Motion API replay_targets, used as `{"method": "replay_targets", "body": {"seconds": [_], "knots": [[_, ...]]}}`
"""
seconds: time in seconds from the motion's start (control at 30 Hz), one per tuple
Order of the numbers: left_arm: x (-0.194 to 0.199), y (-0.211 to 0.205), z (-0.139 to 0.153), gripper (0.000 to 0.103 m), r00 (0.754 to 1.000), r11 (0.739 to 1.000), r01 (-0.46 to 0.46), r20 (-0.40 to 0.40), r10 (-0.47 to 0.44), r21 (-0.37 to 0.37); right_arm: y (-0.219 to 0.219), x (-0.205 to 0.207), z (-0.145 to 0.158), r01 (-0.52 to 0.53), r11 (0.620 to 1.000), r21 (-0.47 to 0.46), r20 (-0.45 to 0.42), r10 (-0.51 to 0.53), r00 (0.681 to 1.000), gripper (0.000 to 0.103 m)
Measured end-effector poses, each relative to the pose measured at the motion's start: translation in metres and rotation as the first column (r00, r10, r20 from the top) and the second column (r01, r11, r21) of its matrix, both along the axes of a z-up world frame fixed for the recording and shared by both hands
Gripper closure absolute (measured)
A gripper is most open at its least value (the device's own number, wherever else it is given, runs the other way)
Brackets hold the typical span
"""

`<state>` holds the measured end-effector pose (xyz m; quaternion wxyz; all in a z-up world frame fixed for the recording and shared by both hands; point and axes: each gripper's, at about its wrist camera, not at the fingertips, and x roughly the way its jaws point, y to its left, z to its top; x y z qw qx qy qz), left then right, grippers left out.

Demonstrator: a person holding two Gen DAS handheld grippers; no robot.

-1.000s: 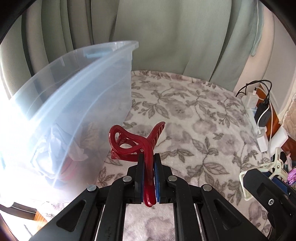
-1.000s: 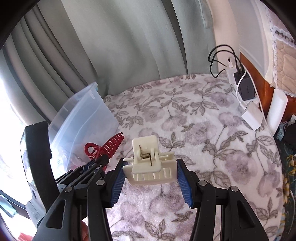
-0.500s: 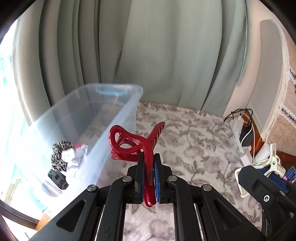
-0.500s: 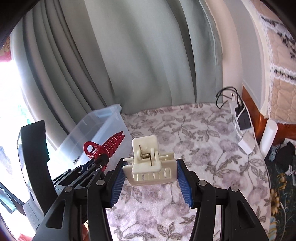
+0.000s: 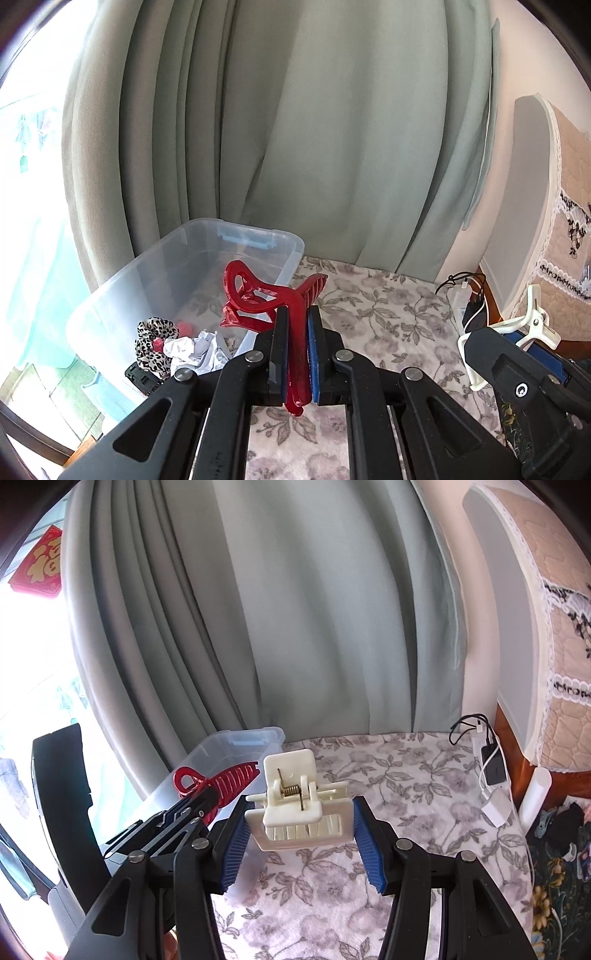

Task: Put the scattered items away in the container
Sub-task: 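Carry the red and cream claw clips over the clear plastic box with both tools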

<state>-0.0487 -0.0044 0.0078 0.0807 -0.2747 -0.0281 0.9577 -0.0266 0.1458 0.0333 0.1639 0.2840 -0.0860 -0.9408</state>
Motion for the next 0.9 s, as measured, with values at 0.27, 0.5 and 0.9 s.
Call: {"method": "replay_targets", "body": {"seconds": [0.27,0.5,0.9], "knots": [[-0.002,-0.033,0.005,0.094,0.997,0.997,-0.068,-0.022,0.068,0.033,-0.03,0.005,0.014,-0.049,0.998,0.026,-0.038,0.05,0.998,0.046],[-0.008,-0.073,-0.001,0.094,0.989,0.987,-0.147,-0.002,0.148,0.071,-0.06,0.005,0.019,-0.1,0.994,0.044,-0.048,0.102,0.994,0.046],[-0.025,-0.13,-0.028,0.094,0.964,0.956,-0.263,0.07,0.255,0.13,-0.121,-0.012,-0.008,-0.217,0.97,0.106,0.024,0.216,0.976,0.046]]}}
